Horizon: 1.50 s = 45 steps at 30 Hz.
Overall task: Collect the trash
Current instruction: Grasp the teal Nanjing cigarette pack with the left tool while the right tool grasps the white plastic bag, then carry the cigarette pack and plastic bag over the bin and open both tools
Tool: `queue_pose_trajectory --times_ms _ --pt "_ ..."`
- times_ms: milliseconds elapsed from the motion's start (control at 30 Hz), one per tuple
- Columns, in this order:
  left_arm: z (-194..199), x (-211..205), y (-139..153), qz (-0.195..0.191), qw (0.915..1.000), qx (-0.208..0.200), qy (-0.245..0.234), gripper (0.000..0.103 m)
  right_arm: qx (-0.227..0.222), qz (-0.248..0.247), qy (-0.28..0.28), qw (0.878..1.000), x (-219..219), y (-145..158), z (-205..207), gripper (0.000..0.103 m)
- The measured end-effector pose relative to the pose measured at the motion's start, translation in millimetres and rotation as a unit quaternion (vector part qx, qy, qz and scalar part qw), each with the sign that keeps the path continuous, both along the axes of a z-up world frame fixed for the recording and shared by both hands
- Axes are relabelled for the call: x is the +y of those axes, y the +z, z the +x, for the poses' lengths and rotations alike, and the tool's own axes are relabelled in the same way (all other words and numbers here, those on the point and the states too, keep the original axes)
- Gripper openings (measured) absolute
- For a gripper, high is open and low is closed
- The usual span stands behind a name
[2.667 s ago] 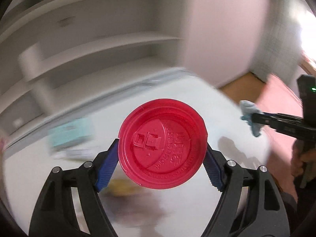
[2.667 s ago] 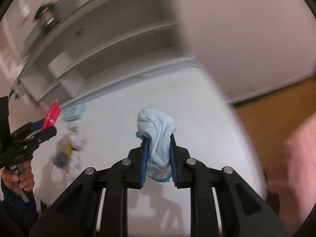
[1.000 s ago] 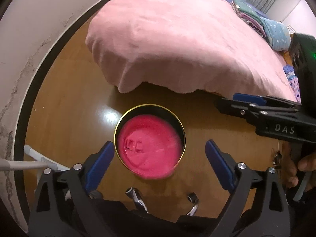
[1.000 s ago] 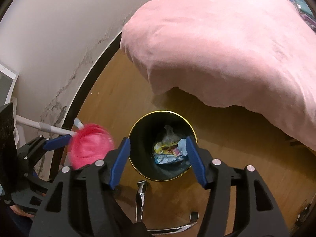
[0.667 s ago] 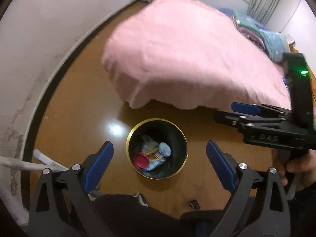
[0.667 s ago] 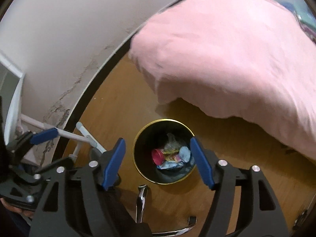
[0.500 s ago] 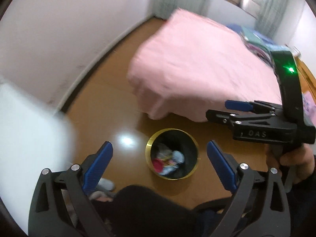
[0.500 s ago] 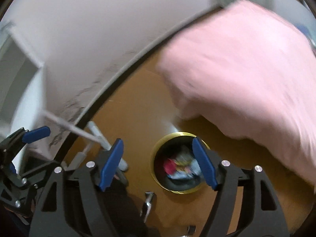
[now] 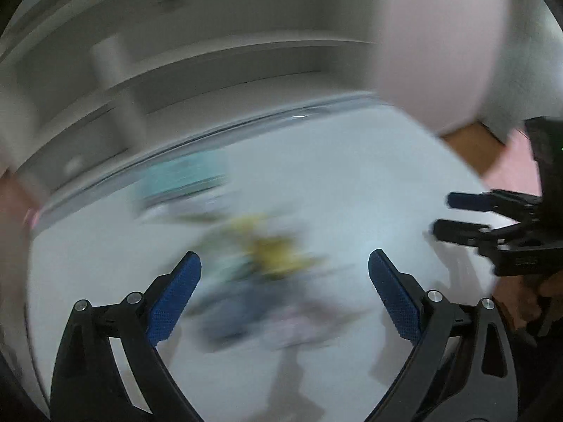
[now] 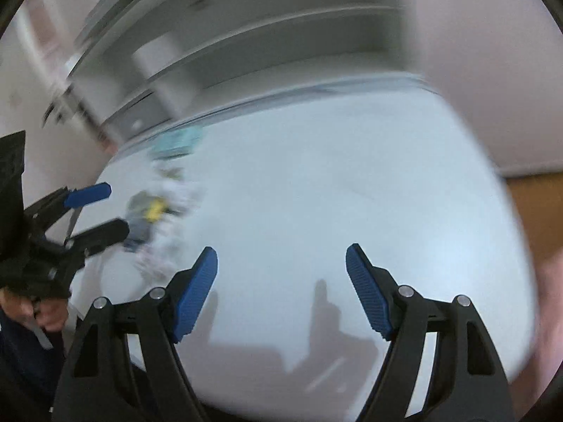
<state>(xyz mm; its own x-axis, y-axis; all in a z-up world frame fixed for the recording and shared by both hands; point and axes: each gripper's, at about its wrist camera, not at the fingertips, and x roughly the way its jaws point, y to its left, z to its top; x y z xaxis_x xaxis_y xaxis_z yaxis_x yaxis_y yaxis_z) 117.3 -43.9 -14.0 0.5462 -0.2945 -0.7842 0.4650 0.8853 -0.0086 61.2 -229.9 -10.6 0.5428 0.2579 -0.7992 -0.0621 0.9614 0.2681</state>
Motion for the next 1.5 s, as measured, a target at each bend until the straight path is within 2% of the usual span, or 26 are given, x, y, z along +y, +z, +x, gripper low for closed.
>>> queue_pose_trajectory --times_ms 100,200,333,467,533,633,667,767,833,900,1000,1167,1200,1267,1300,1333,1433,1500 --pt "21 59 -10 0.001 0.998 0.02 0.061 0.093 0.003 0.0 0.046 0.999 45 -4 38 0.073" --pt "40 95 -21 -0.007 0.9946 0.044 0.094 0.093 0.013 0.001 0.067 0.998 75 -11 69 0.073" --pt "70 92 -26 -0.017 0.9942 0.056 0.09 0.093 0.026 0.004 0.076 0.997 90 -21 92 0.073" --pt "111 81 -32 0.018 0.9983 0.039 0.04 0.093 0.04 0.013 0.078 0.996 89 -31 105 0.067" --pt "127 69 -30 0.03 0.999 0.028 0.016 0.093 0.038 0.028 0.075 0.996 82 -29 106 0.057" --pt "150 53 -24 0.046 0.9988 0.014 -0.008 0.093 0.029 0.031 0.065 0.997 72 -21 105 0.054" --pt "156 43 -25 0.053 0.9979 0.012 -0.035 0.093 0.026 0.033 0.063 0.997 68 -18 105 0.053" --pt "167 18 -30 0.094 0.992 -0.011 -0.084 0.093 0.013 0.036 0.052 0.998 55 -6 100 0.053" --pt "172 4 -36 0.113 0.9866 -0.009 -0.117 0.093 0.007 0.032 0.048 0.998 49 0 97 0.053" --pt "176 -10 -46 0.14 0.9777 -0.004 -0.156 0.093 0.004 0.03 0.046 0.998 44 4 93 0.053" --pt "185 -17 -59 0.159 0.9702 0.004 -0.183 0.093 0.001 0.026 0.043 0.999 38 8 87 0.053" --pt "214 -13 -60 0.124 0.9797 0.028 -0.155 0.093 0.001 0.027 0.031 0.999 25 9 79 0.053" --pt "217 -11 -61 0.114 0.9811 0.038 -0.152 0.089 0.002 0.028 0.027 0.999 21 9 77 0.053" --pt "222 -9 -61 0.077 0.9847 0.061 -0.144 0.069 0.004 0.029 0.019 0.999 14 8 74 0.053" --pt "223 -7 -59 0.069 0.9868 0.061 -0.133 0.055 0.005 0.03 0.014 0.999 10 7 71 0.053" --pt "223 -7 -58 0.076 0.988 0.058 -0.121 0.055 0.005 0.031 0.009 0.999 6 6 69 0.053" --pt "220 -7 -49 0.053 0.9915 0.065 -0.099 0.055 0.002 0.03 -0.016 0.999 -10 8 55 0.053" --pt "211 -10 -37 0.048 0.9937 0.055 -0.085 0.055 -0.002 0.027 -0.033 0.999 -22 11 43 0.053"
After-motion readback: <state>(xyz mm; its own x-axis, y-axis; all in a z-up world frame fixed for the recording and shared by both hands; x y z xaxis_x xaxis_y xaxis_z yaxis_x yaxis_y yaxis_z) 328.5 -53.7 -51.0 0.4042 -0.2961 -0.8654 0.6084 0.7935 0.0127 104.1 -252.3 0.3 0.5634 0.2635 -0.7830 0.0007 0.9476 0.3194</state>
